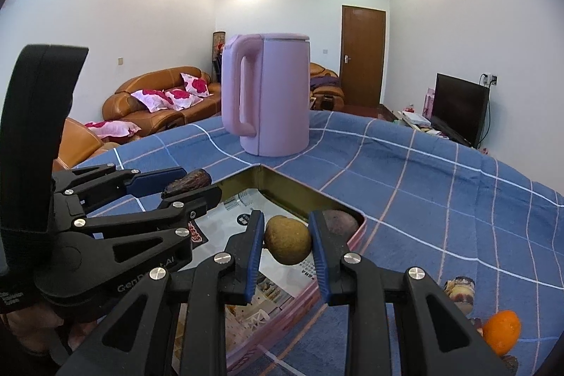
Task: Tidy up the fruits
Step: 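Lower the dark brown fruit over the tin with the left tool while the right tool lowers its fruit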
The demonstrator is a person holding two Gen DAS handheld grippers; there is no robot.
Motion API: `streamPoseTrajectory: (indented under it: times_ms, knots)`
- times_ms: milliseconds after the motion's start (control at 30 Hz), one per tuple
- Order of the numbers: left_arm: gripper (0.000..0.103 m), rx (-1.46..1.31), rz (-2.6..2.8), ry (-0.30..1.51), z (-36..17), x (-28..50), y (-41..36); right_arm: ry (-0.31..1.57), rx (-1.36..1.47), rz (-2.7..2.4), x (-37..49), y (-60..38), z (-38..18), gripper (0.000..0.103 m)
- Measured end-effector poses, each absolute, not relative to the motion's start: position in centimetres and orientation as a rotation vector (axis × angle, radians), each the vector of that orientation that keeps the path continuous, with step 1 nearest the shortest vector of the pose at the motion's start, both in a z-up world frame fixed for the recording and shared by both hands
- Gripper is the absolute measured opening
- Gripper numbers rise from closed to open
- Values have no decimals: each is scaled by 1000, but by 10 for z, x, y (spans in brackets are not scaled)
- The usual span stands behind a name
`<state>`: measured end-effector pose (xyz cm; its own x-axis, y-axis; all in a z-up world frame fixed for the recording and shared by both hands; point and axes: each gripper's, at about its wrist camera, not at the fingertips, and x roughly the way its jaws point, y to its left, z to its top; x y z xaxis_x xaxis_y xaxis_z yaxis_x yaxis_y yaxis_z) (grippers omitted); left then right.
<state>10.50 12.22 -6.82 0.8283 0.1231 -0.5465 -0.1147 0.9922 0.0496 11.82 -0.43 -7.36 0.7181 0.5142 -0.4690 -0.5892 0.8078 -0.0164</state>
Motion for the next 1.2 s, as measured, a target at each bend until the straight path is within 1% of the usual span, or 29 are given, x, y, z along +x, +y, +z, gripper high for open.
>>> streamPoseTrajectory:
  times_ms: [900, 1200]
  knots:
    - [39, 25, 108, 696, -86, 122, 121, 597, -190, 607, 136, 7, -86, 28]
    - [40, 43, 130, 692, -87, 123, 118, 639, -181, 610, 142, 7, -90, 29]
